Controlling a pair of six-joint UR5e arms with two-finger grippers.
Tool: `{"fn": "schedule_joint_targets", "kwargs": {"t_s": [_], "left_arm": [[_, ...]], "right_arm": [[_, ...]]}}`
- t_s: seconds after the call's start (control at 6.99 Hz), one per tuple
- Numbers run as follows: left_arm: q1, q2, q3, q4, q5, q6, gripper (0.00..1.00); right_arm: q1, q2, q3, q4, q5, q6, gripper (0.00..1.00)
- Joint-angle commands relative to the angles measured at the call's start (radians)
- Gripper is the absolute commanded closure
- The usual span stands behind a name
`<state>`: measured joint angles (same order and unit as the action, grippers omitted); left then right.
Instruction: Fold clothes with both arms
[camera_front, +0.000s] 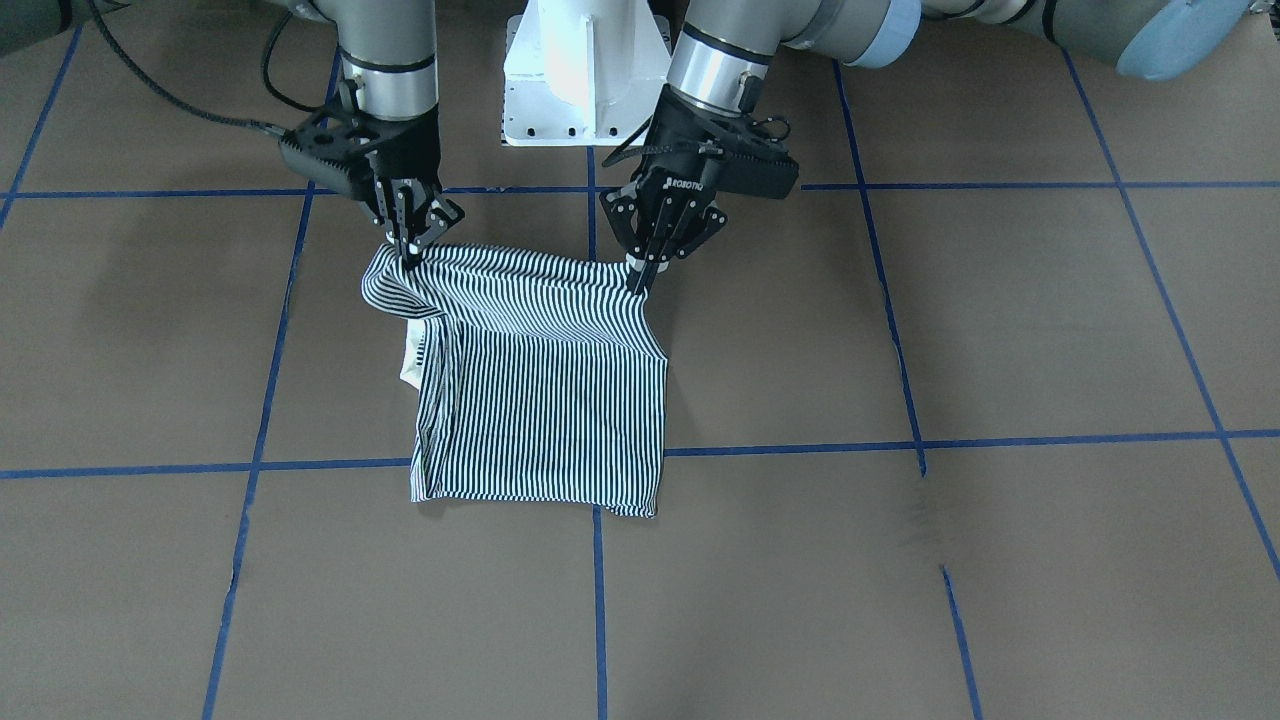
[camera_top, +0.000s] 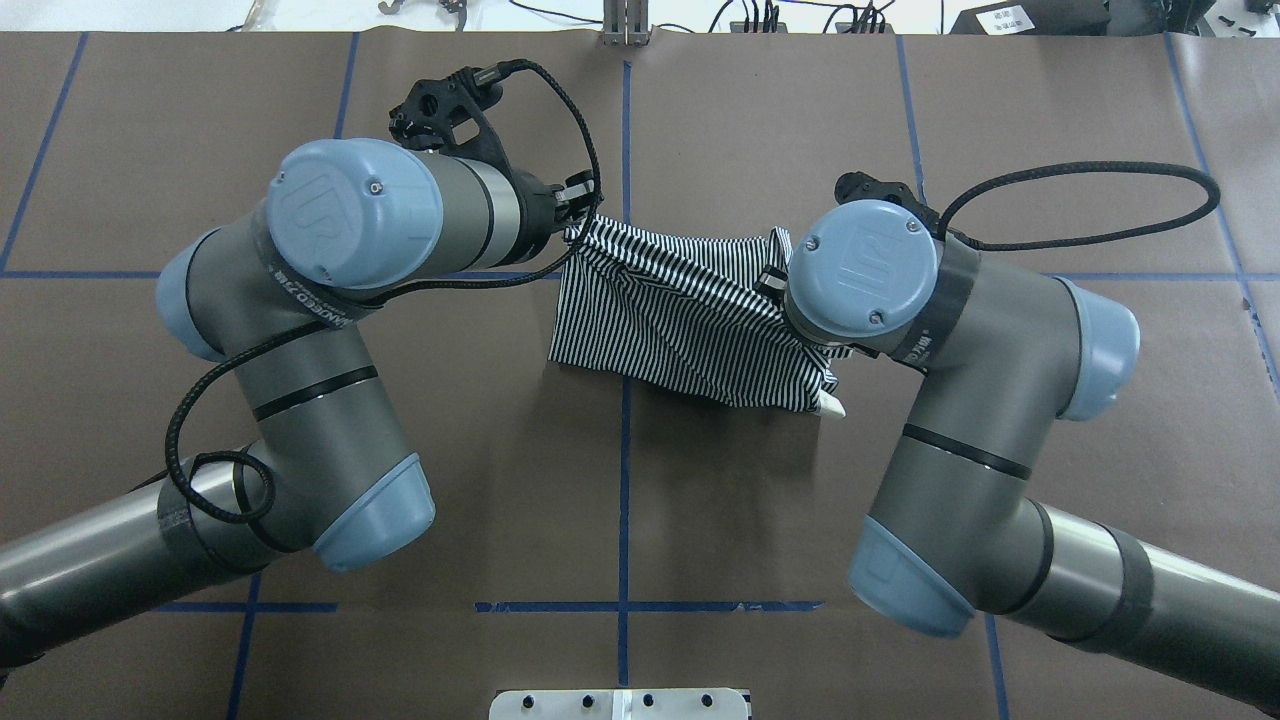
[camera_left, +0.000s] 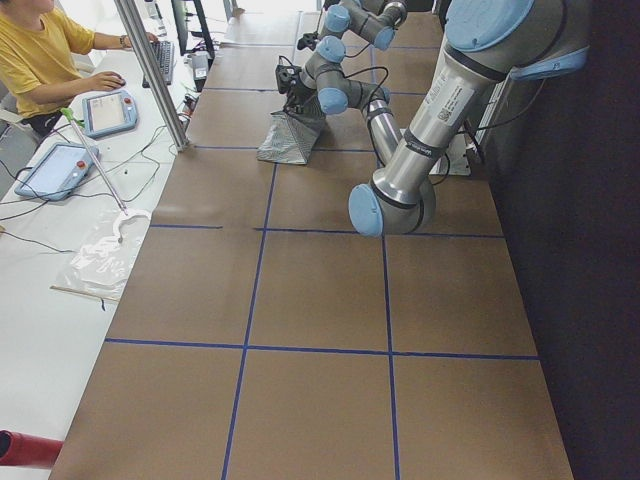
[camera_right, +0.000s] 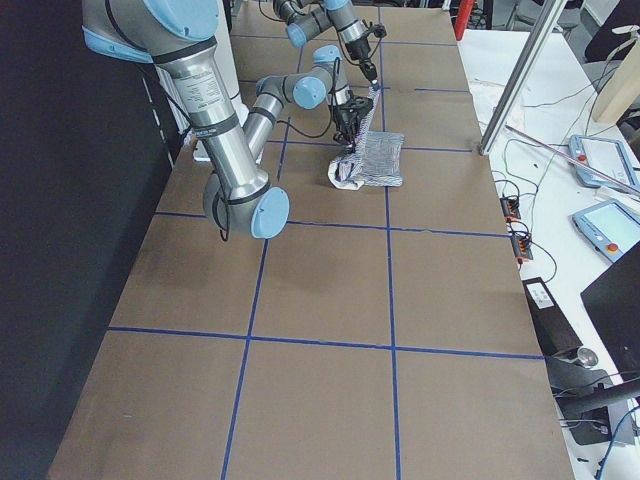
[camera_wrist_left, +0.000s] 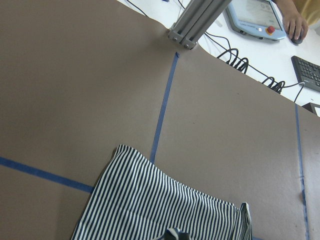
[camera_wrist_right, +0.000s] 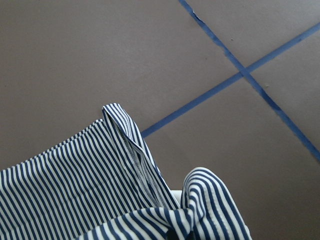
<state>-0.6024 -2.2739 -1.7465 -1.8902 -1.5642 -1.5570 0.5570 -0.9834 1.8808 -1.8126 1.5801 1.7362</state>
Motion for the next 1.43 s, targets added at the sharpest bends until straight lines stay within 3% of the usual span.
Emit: {"fn": "schedule_joint_targets", "kwargs": {"t_s": [0.0, 0.14, 0.29, 0.57, 0.86, 1.0, 1.15, 1.29], "left_arm": [[-0.019, -0.035, 0.192, -0.140, 0.001, 0.014, 1.00], [-0.020, -0.042, 0.282, -0.192, 0.003, 0.038, 1.00], [-0.020, -0.044, 0.345, -0.249, 0.004, 0.040, 1.00], [-0.017, -0.052, 0.474, -0.326, 0.006, 0.041, 1.00], [-0.014, -0.058, 0.470, -0.329, 0.003, 0.044, 1.00], [-0.014, -0.052, 0.463, -0.331, 0.001, 0.145, 0.01], [-0.019, -0.018, 0.387, -0.331, -0.010, 0.232, 0.00], [-0.051, 0.016, 0.337, -0.331, -0.110, 0.349, 0.00]], "right_arm": [[0.029, 0.124, -0.266, 0.115, -0.002, -0.003, 1.00], [0.037, 0.129, -0.366, 0.239, -0.003, -0.004, 1.00], [0.043, 0.144, -0.432, 0.286, -0.008, -0.012, 1.00], [0.043, 0.155, -0.482, 0.294, -0.017, -0.012, 1.00], [0.041, 0.155, -0.489, 0.294, -0.017, -0.048, 0.95], [0.043, 0.155, -0.488, 0.294, -0.017, -0.173, 0.01], [0.067, 0.157, -0.476, 0.294, -0.005, -0.213, 0.00], [0.099, 0.181, -0.471, 0.286, 0.012, -0.271, 0.00]]}}
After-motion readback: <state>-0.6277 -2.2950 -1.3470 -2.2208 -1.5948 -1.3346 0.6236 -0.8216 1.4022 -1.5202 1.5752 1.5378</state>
